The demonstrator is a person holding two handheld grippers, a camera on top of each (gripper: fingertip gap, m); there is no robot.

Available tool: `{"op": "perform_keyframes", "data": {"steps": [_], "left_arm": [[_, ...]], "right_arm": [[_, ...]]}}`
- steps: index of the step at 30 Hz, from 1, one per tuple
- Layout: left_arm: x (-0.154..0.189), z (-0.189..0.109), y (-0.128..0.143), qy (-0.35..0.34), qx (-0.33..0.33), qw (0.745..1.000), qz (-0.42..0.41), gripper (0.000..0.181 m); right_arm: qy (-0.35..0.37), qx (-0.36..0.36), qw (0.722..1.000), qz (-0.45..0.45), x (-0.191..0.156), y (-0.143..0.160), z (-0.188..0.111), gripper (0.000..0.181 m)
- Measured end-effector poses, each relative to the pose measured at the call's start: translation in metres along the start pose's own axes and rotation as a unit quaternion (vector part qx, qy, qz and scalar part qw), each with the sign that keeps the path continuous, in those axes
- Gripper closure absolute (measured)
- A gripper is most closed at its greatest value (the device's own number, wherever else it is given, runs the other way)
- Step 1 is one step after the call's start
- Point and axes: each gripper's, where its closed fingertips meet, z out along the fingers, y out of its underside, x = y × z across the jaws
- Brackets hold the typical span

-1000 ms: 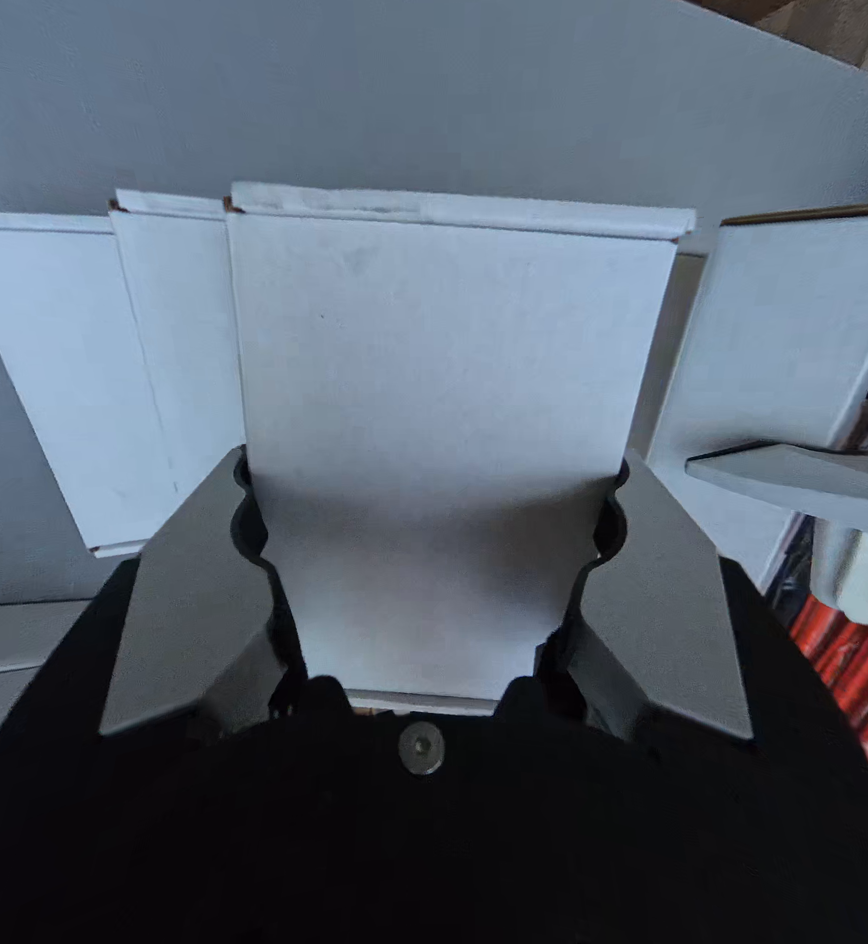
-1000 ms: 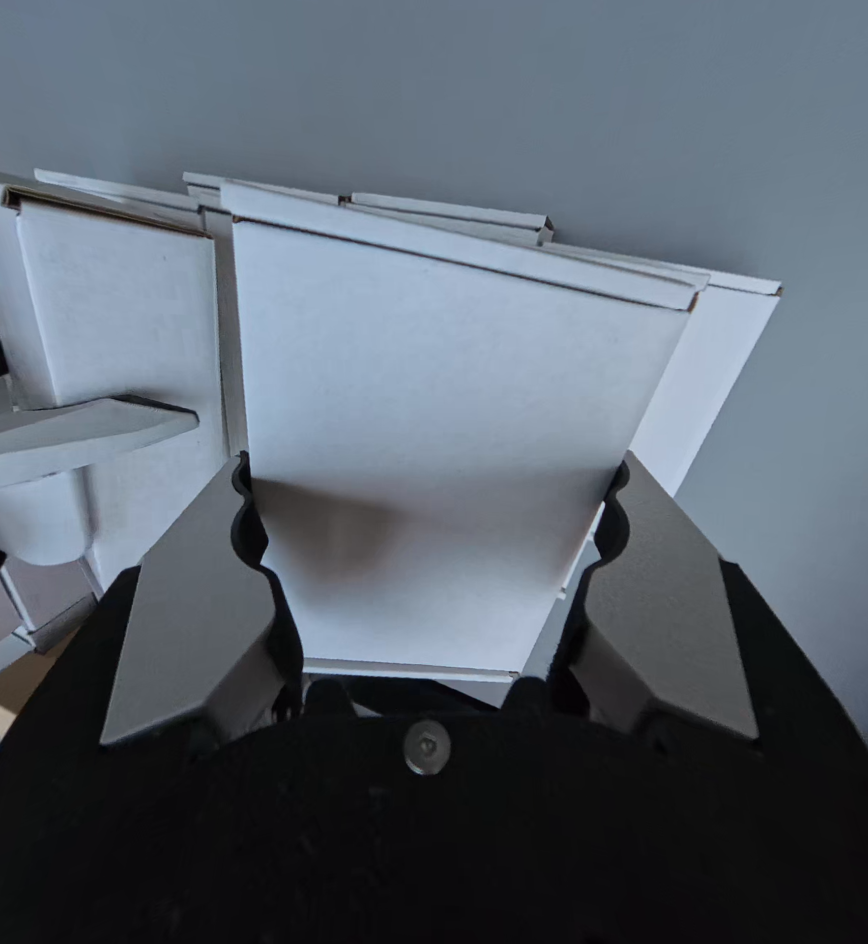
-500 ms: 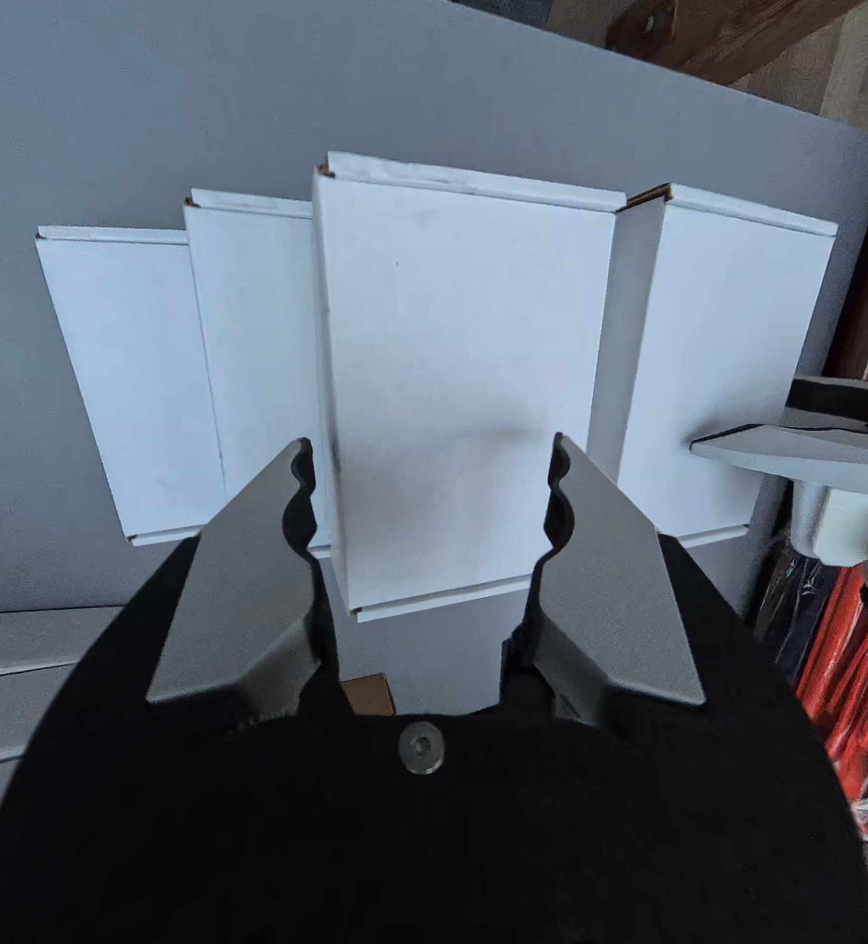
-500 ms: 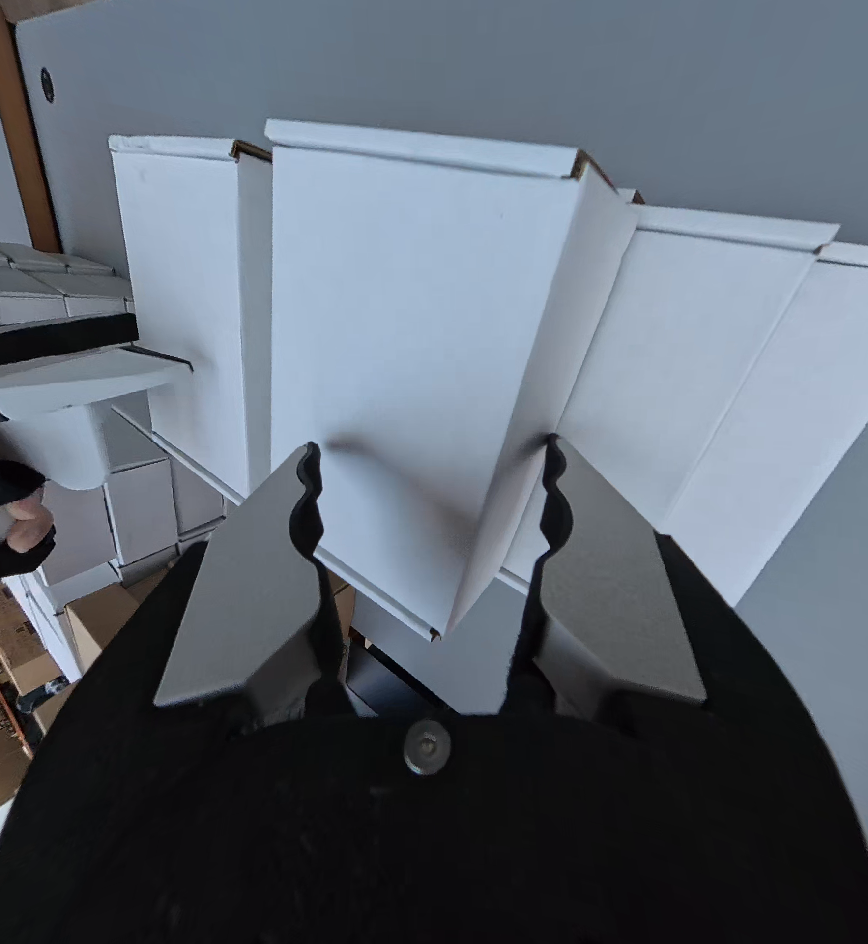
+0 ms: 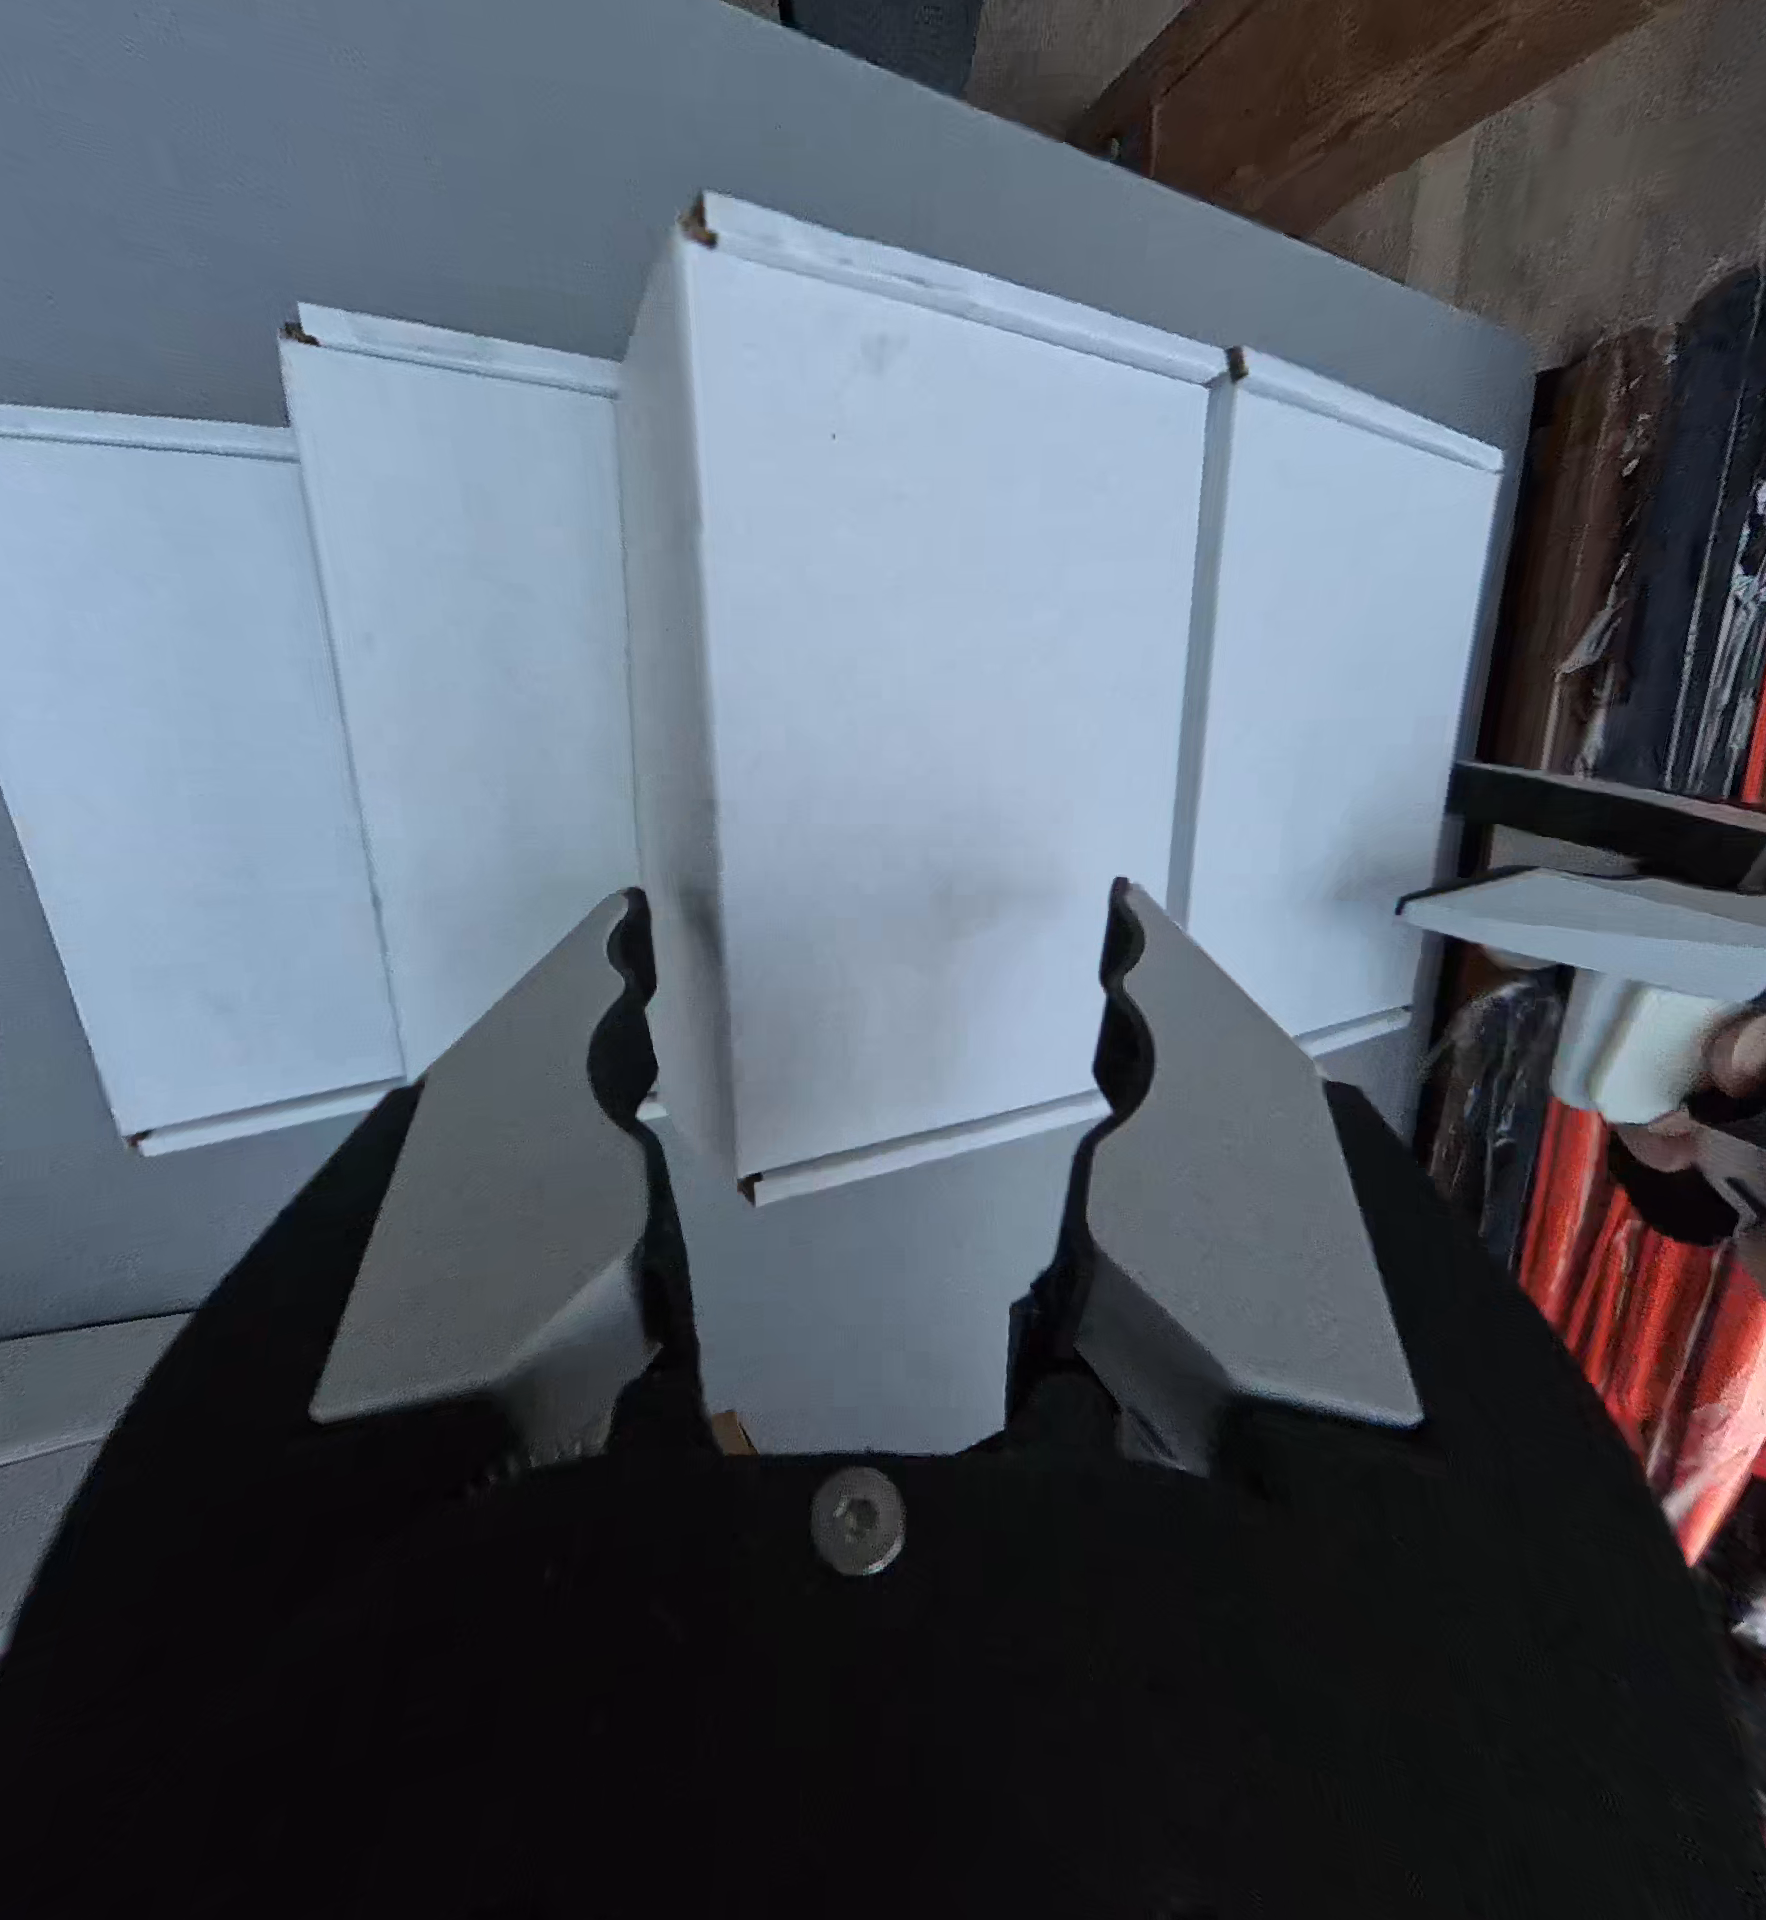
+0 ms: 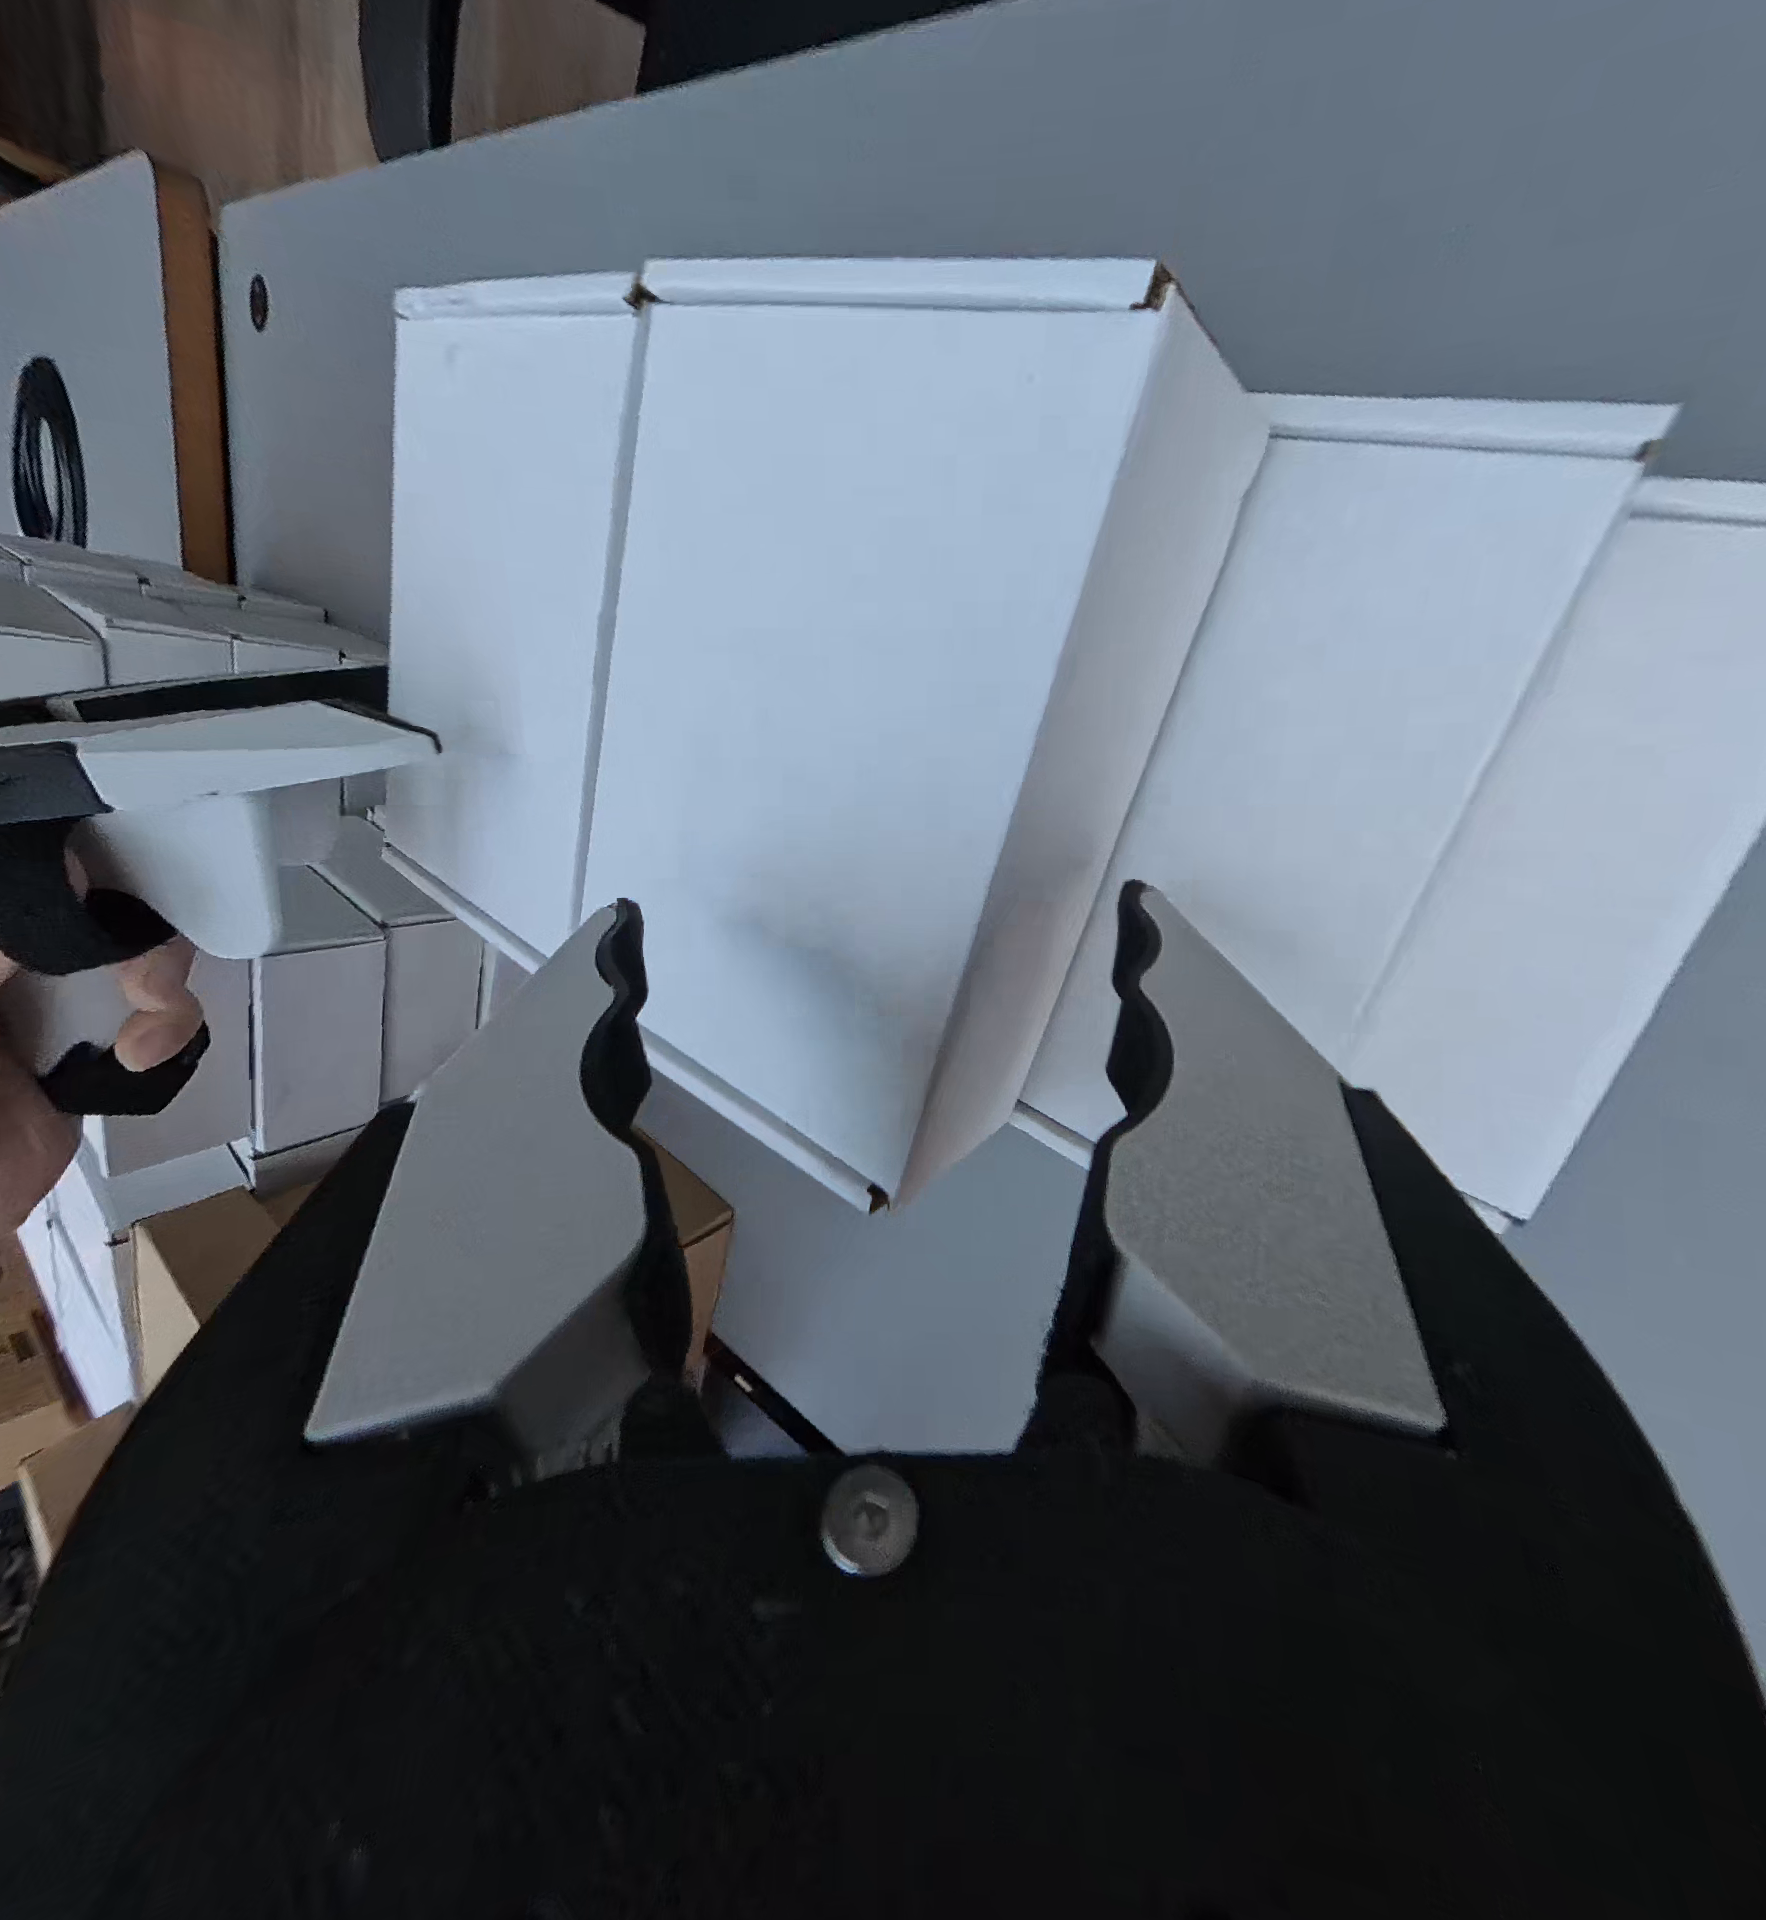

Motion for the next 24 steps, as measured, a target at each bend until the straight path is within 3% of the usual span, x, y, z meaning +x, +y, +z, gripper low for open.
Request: {"op": "perform_keyframes", "data": {"steps": [2, 5, 8, 10, 12, 14, 17, 19, 21, 24], "left_arm": [[0.006, -0.024, -0.001, 0.039, 0.026, 0.999, 0.004, 0.111], [0.003, -0.093, -0.005, 0.054, 0.095, 0.991, 0.074, 0.105], [-0.022, -0.201, 0.001, 0.003, 0.207, 0.961, 0.182, 0.098], [-0.072, -0.287, 0.01, -0.1, 0.302, 0.923, 0.214, 0.087], [-0.131, -0.37, 0.027, -0.171, 0.379, 0.875, 0.249, 0.072], [-0.191, -0.423, 0.053, -0.17, 0.383, 0.865, 0.276, 0.069], [-0.294, -0.469, 0.083, -0.125, 0.323, 0.896, 0.277, 0.058], [-0.349, -0.489, 0.084, -0.074, 0.31, 0.915, 0.248, 0.061], [-0.391, -0.494, 0.077, -0.056, 0.283, 0.923, 0.254, 0.063], [-0.435, -0.474, 0.073, -0.043, 0.212, 0.936, 0.279, 0.054]], "right_arm": [[0.008, 0.051, 0.998, -0.042, -0.005, -0.002, -0.026, 0.09], [0.009, 0.163, 0.977, -0.14, -0.037, 0.005, -0.087, 0.09], [-0.042, 0.278, 0.933, -0.224, -0.107, 0.04, -0.157, 0.091], [-0.059, 0.314, 0.91, -0.266, -0.154, 0.074, -0.189, 0.09], [-0.063, 0.342, 0.884, -0.311, -0.205, 0.103, -0.199, 0.078], [-0.077, 0.343, 0.863, -0.363, -0.269, 0.129, -0.176, 0.065], [-0.116, 0.278, 0.855, -0.423, -0.379, 0.163, -0.091, 0.059], [-0.139, 0.252, 0.84, -0.46, -0.456, 0.175, -0.028, 0.06], [-0.152, 0.219, 0.823, -0.502, -0.521, 0.181, 0.032, 0.06], [-0.132, 0.14, 0.814, -0.548, -0.575, 0.181, 0.121, 0.059]]}}
